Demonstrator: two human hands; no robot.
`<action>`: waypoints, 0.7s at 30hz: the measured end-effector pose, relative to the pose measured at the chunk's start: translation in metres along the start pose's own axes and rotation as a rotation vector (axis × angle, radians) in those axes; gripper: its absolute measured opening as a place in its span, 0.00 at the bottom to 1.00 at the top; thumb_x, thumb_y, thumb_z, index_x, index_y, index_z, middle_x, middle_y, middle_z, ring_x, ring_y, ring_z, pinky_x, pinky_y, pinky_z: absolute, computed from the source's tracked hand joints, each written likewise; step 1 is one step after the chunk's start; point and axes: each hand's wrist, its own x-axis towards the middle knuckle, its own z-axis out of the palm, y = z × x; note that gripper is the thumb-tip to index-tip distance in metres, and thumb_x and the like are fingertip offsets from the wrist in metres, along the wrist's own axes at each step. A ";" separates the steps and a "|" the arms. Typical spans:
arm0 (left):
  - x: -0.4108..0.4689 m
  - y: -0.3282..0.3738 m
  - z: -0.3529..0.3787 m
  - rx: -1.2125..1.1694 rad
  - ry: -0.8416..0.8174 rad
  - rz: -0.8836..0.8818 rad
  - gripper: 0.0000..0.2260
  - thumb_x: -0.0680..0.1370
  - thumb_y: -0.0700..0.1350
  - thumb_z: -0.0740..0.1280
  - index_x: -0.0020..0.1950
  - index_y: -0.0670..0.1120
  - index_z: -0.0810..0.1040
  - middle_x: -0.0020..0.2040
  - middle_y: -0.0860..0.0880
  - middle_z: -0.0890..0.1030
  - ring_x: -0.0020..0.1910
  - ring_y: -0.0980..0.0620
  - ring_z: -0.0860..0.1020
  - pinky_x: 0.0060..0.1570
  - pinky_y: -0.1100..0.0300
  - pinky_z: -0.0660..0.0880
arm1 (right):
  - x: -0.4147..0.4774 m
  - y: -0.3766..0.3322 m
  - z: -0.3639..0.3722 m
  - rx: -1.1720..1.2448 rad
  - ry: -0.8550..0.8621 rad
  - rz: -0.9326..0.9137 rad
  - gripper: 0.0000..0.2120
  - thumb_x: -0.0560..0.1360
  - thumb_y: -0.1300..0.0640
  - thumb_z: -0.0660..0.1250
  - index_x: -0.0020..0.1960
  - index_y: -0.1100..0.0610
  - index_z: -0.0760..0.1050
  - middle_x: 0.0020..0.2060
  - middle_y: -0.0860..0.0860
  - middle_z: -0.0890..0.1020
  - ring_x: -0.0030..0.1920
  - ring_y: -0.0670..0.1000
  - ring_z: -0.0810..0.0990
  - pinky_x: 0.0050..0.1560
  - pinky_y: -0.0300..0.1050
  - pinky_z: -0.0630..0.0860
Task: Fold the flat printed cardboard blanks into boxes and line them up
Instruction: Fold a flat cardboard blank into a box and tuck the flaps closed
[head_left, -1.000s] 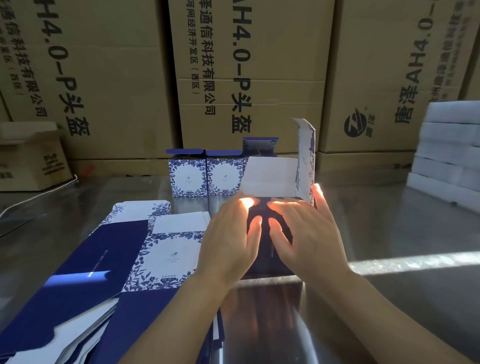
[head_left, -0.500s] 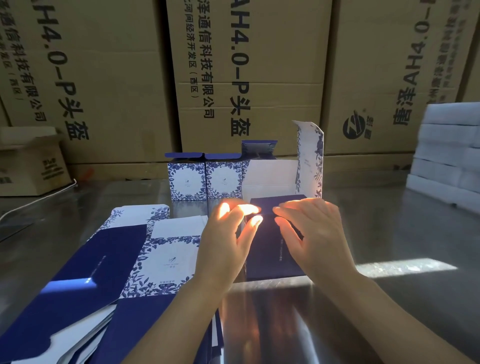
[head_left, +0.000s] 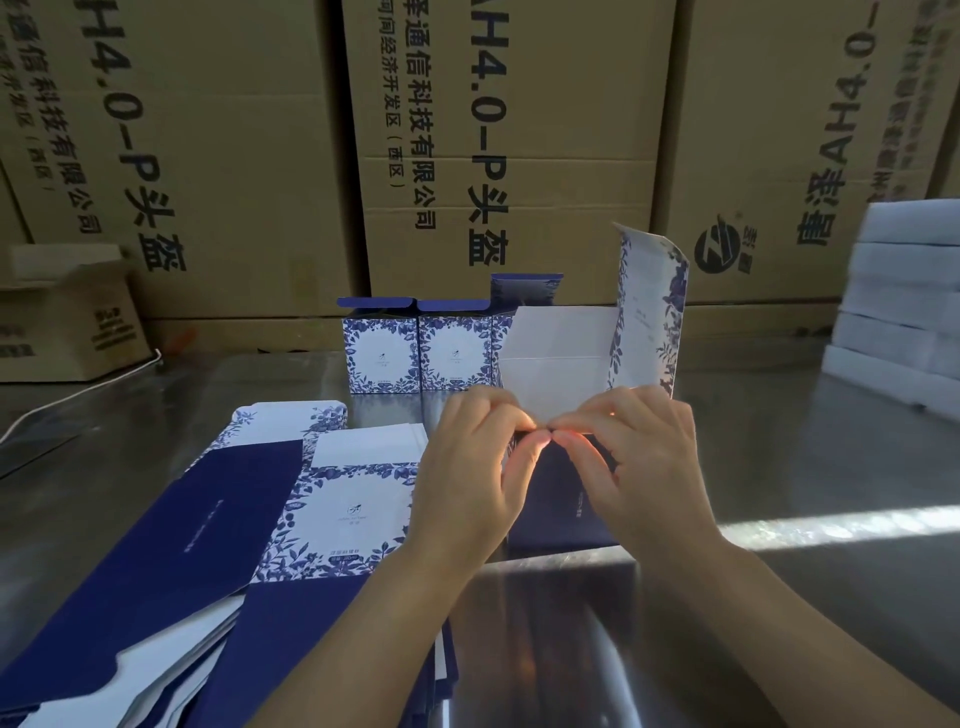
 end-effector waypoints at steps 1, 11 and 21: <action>0.000 -0.001 0.000 0.004 0.001 0.002 0.10 0.77 0.48 0.63 0.41 0.43 0.78 0.44 0.49 0.76 0.45 0.53 0.69 0.44 0.63 0.68 | 0.000 0.001 -0.001 -0.011 0.004 -0.010 0.09 0.74 0.53 0.64 0.42 0.49 0.83 0.38 0.45 0.80 0.43 0.48 0.71 0.50 0.42 0.60; 0.000 -0.004 0.001 0.071 0.013 0.037 0.09 0.77 0.48 0.62 0.43 0.45 0.78 0.42 0.50 0.73 0.44 0.54 0.68 0.43 0.64 0.67 | 0.005 0.003 -0.012 -0.123 -0.017 0.017 0.03 0.69 0.51 0.70 0.39 0.47 0.83 0.39 0.44 0.83 0.45 0.47 0.69 0.48 0.44 0.56; -0.001 0.003 0.001 0.004 -0.003 -0.041 0.10 0.76 0.50 0.63 0.43 0.45 0.78 0.45 0.52 0.74 0.47 0.55 0.69 0.44 0.65 0.68 | 0.011 0.003 -0.018 -0.109 -0.167 0.036 0.06 0.72 0.50 0.67 0.40 0.46 0.83 0.38 0.41 0.82 0.44 0.45 0.67 0.46 0.40 0.51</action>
